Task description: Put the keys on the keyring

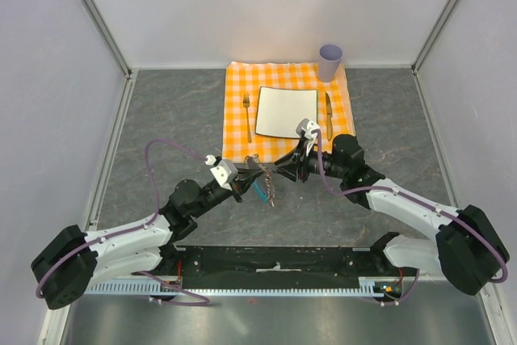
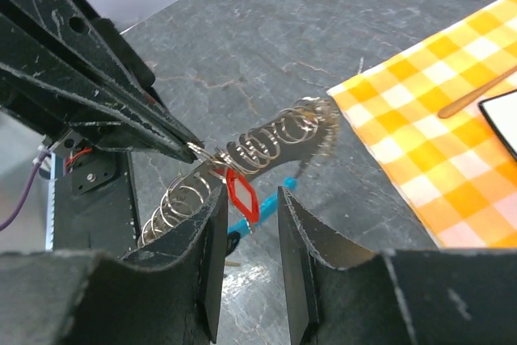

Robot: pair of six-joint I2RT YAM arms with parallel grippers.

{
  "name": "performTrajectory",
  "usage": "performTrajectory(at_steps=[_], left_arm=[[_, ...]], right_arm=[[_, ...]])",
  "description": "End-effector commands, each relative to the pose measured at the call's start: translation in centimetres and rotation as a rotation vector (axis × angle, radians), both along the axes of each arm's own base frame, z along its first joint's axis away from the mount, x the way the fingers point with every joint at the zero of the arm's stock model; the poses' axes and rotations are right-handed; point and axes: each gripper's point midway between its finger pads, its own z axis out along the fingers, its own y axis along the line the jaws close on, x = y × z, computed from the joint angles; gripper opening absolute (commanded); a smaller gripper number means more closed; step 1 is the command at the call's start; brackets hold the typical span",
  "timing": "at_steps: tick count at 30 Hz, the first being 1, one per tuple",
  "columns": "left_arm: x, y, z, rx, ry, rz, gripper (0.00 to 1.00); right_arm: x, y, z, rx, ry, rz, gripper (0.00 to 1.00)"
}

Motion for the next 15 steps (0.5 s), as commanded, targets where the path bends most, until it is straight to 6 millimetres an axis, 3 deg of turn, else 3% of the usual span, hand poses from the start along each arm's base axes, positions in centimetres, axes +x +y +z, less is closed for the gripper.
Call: performTrajectory(at_steps=[1, 15], left_arm=[[-0.09, -0.13, 4.79, -0.117, -0.139, -0.012, 0.02], [-0.66, -1.09, 4.82, -0.157, -0.109, -0.073, 0.02]], right_arm=[[-0.75, 1.48, 2.72, 0.077, -0.065, 0.116, 0.38], [-1.42, 1.98, 2.54, 0.11, -0.066, 0.176, 0.36]])
